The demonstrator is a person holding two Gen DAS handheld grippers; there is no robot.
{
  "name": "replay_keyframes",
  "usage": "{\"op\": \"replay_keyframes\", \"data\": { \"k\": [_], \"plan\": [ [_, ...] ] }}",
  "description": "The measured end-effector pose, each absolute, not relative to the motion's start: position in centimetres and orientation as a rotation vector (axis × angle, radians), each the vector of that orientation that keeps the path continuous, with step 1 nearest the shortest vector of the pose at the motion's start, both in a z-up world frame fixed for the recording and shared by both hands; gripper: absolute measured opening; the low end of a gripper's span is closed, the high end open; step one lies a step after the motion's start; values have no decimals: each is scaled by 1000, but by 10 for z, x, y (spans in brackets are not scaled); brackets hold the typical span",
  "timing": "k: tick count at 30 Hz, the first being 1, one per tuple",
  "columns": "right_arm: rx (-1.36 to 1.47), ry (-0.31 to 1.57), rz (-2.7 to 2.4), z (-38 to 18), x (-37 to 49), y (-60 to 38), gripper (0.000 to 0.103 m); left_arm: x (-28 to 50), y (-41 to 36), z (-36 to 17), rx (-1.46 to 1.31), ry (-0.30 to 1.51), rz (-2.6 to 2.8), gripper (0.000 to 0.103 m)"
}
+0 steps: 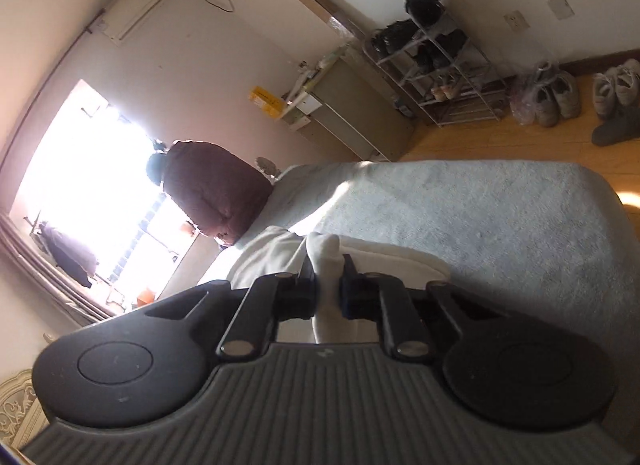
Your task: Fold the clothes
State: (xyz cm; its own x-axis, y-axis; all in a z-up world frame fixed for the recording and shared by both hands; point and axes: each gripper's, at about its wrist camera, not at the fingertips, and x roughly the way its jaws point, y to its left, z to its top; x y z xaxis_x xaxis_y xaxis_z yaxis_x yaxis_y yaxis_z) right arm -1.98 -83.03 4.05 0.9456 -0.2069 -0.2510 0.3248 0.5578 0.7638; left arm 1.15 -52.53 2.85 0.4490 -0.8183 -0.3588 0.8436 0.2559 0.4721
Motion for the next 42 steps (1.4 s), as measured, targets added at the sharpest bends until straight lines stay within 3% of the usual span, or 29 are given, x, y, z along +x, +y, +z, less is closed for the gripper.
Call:
{"op": "replay_keyframes", "data": {
  "k": [3, 7, 10, 11, 12, 17, 22, 28, 36, 39, 41, 42],
  "plan": [
    [892, 61, -251, 58, -22, -831, 9, 4, -519, 26, 720, -2, -1107, 12],
    [878, 213, -350, 14, -10, -845, 11, -3, -523, 9, 792, 10, -1115, 12],
    [1003, 265, -383, -37, -16, -857, 29, -6, -525, 1, 800, 34, -1135, 18],
    [1049, 229, -386, -41, -25, -861, 39, -5, -524, 2, 784, 39, -1147, 27],
    [1055, 201, -395, -39, -33, -862, 41, -3, -520, 5, 759, 51, -1165, 32],
    [817, 45, -522, 19, -71, -843, 42, 17, -488, 22, 576, 136, -1271, 48],
    [508, 76, -284, 60, -47, -767, 41, 64, -455, 35, 355, 252, -1316, 51],
    [252, 252, -145, 40, 6, -703, 36, 166, -470, 45, 206, 343, -1131, 46],
    [246, 208, -158, 25, -9, -699, 36, 283, -547, 14, 193, 472, -1067, 47],
    [262, 191, -160, 20, -10, -697, 36, 324, -552, 6, 154, 517, -926, 57],
    [254, 183, -169, 19, -8, -695, 36, 320, -547, 25, 130, 461, -919, 45],
    [248, 181, -170, 18, -8, -694, 37, 315, -544, 34, 117, 427, -932, 45]
  ]
}}
